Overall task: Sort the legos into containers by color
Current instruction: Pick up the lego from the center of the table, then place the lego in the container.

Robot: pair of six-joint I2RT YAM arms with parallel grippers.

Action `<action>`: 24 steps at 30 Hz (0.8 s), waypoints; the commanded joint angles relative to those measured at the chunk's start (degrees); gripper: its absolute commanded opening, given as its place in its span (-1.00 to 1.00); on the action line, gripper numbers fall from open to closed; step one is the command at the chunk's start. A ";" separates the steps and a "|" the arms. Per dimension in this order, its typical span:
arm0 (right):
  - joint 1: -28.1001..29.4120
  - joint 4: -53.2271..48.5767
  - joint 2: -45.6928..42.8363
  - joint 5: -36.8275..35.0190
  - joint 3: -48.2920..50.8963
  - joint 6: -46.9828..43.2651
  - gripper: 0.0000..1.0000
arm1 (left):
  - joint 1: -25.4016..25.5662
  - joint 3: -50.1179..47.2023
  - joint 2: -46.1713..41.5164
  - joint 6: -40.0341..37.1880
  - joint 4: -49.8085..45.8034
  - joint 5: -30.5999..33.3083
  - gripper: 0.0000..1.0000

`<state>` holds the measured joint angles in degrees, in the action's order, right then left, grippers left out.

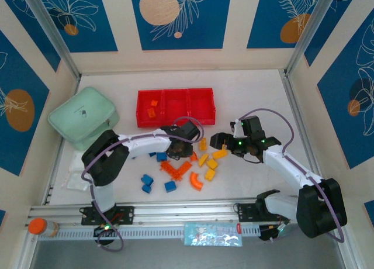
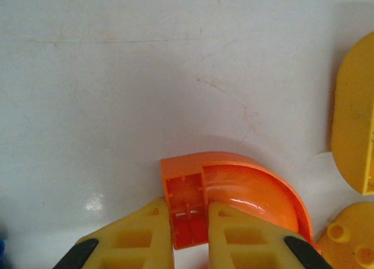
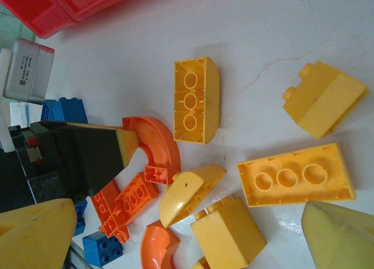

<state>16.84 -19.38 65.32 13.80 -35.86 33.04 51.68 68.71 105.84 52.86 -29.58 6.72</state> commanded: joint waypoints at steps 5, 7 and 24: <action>0.60 -3.81 0.24 1.45 -4.40 -3.92 0.98 | -2.78 -0.29 -6.98 -2.96 -2.50 1.89 -0.68; 1.63 -3.66 0.63 1.49 -5.11 -4.20 0.98 | -4.16 -0.19 -9.04 -4.17 -2.88 2.02 -0.68; 9.77 3.23 8.61 -1.67 -10.23 0.76 0.98 | -28.61 15.00 -5.21 -20.69 -6.78 3.83 -0.68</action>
<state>26.28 -17.37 73.06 12.78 -43.77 32.88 25.61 79.31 96.82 36.82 -35.22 10.57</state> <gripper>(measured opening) 0.991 0.165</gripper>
